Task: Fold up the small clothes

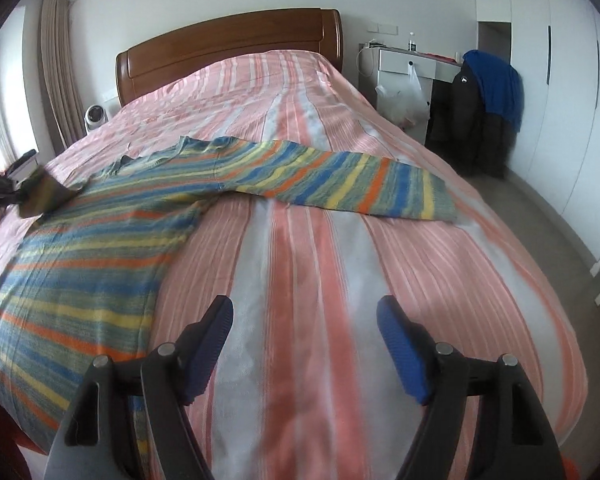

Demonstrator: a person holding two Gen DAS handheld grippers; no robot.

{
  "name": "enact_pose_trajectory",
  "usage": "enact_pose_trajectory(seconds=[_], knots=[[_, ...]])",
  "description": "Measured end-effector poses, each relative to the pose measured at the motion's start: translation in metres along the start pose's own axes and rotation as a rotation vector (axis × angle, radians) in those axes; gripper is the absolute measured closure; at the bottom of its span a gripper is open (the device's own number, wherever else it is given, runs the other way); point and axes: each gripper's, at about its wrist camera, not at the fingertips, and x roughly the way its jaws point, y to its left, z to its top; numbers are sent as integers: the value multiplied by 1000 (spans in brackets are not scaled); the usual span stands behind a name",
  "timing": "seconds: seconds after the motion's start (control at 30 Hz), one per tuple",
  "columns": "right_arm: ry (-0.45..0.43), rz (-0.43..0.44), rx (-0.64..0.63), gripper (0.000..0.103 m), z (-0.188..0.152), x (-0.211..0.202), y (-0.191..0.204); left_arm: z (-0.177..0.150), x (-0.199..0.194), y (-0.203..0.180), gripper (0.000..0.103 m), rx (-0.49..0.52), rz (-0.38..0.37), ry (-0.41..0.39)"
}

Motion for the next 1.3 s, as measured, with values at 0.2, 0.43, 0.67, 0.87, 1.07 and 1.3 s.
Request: enact_pose_trajectory(seconds=[0.2,0.43,0.67,0.87,1.07,1.3], knots=[[56,21,-4,29,-5,17,7,-11,33,70,92,-117,125,75],[76,3,-37,29,-9,23,12,-24,39,88,91,-185,92,79],[79,1,-42,28,-10,25,13,-27,26,123,90,-222,142,87],[77,4,-40,26,-9,28,13,-26,-1,131,87,-240,177,50],[73,-11,-58,23,-11,30,19,-17,-2,34,40,21,-198,91],[63,-25,-74,22,-14,31,23,9,75,20,39,81,-68,163]])
